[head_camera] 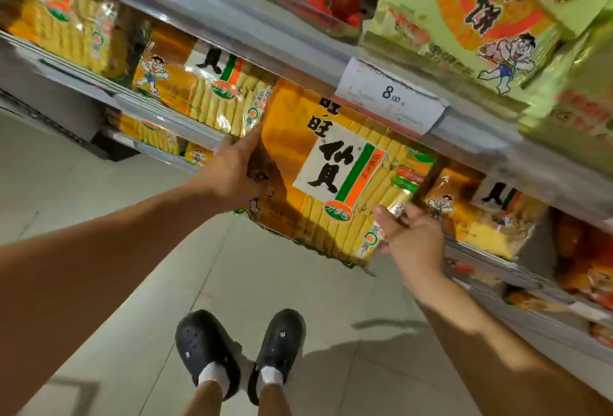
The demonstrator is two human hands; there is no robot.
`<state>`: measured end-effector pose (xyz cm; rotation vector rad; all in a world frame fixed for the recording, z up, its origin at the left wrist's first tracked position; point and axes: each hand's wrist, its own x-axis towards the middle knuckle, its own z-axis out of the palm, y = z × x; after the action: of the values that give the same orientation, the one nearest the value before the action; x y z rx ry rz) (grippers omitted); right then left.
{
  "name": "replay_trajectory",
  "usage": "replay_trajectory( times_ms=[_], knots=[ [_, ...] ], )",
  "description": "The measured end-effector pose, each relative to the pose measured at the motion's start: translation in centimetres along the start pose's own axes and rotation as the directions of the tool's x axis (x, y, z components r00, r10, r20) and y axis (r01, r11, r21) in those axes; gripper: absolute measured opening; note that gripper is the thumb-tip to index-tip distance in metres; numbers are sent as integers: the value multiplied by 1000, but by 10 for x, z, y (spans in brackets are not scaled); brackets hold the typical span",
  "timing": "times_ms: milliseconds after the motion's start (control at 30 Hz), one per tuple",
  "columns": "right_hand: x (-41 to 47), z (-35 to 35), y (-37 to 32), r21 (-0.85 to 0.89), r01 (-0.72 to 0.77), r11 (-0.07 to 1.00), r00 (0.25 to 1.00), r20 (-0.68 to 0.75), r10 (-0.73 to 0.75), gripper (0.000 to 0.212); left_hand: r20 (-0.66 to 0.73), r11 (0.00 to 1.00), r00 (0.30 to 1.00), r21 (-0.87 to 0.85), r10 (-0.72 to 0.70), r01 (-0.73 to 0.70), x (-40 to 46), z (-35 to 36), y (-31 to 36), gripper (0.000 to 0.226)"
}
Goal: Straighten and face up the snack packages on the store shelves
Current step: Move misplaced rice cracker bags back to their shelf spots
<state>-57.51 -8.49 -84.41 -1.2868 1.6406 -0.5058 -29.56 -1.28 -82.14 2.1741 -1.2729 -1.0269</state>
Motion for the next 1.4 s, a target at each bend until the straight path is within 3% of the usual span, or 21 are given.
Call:
replay_trajectory(
  times_ms=[100,200,300,400,500,600,733,867,1000,1100,1233,1400],
  knots=[
    [29,3,-7,-4,94,996,995,28,-94,23,-23,999,1000,35,14,-13,32,0,4,99],
    [63,3,-15,-13,140,990,989,51,-140,28,-82,993,990,24,116,-115,61,-1,10,75],
    [81,-5,-27,-169,225,960,974,10,-227,35,-194,986,970,-42,149,-160,85,7,17,38],
    [92,-11,-32,-234,271,934,957,-36,-287,33,-248,973,956,-127,157,-193,105,18,25,30],
    [104,-6,-32,-137,263,955,954,-110,-279,28,-301,965,936,-129,183,-230,115,23,27,30],
    [110,4,-20,-232,277,932,945,-108,-308,31,-261,959,946,-154,194,-239,112,36,13,40],
    [111,22,7,-360,199,912,953,-145,-265,68,-219,979,956,98,194,-176,105,55,-10,72],
    [114,30,16,-403,147,903,951,-193,-241,71,-111,960,976,231,186,-157,107,62,-9,80],
    [110,35,21,-425,112,898,952,-214,-220,62,-53,958,978,220,201,-185,103,66,-14,75],
    [94,38,36,-463,162,872,946,-178,-271,49,-99,870,922,381,374,-312,85,80,-32,61],
    [68,46,59,-546,301,782,866,-188,-464,56,-9,626,801,629,599,-461,62,103,-65,60],
    [60,54,73,-658,393,642,747,-177,-640,37,-76,588,751,675,656,-445,67,112,-76,72]
  ],
)
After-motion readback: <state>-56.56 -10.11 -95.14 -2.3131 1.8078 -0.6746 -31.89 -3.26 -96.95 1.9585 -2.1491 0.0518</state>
